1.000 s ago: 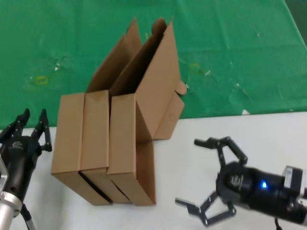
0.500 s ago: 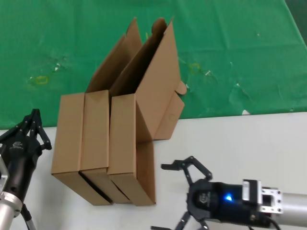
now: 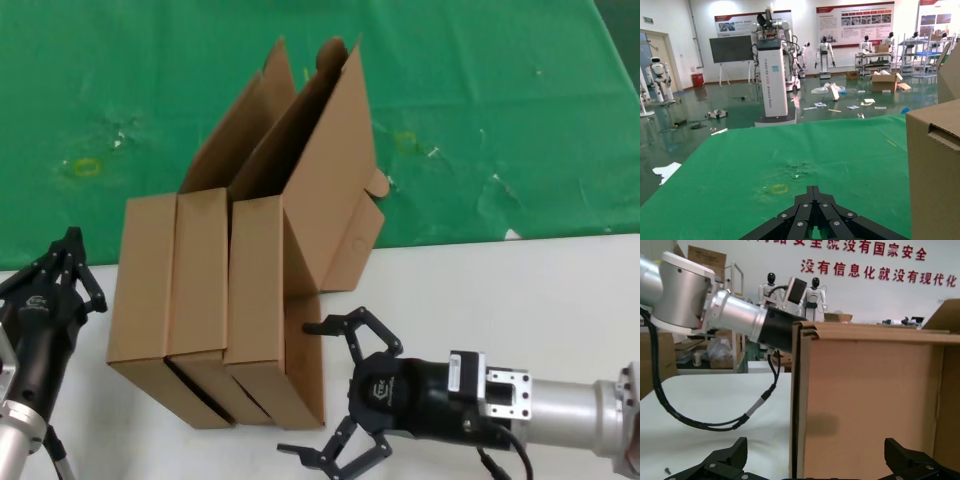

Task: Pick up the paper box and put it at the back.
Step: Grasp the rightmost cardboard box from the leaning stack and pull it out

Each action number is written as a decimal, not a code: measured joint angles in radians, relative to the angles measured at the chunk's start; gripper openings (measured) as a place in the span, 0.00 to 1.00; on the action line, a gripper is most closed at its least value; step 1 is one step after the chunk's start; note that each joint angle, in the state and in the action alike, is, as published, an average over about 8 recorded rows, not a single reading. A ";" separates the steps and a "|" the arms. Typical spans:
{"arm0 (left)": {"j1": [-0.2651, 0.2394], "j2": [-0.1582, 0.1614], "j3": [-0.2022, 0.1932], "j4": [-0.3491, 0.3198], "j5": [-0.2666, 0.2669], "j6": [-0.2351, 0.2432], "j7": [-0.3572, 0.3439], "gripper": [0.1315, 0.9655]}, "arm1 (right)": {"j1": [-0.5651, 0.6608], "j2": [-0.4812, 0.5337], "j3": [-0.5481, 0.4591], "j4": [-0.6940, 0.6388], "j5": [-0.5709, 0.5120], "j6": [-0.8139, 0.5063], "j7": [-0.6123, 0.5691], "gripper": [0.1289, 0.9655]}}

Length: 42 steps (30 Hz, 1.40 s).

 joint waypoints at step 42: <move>0.000 0.000 0.000 0.000 0.000 0.000 0.000 0.02 | -0.015 0.010 0.022 0.032 -0.036 -0.011 0.059 0.41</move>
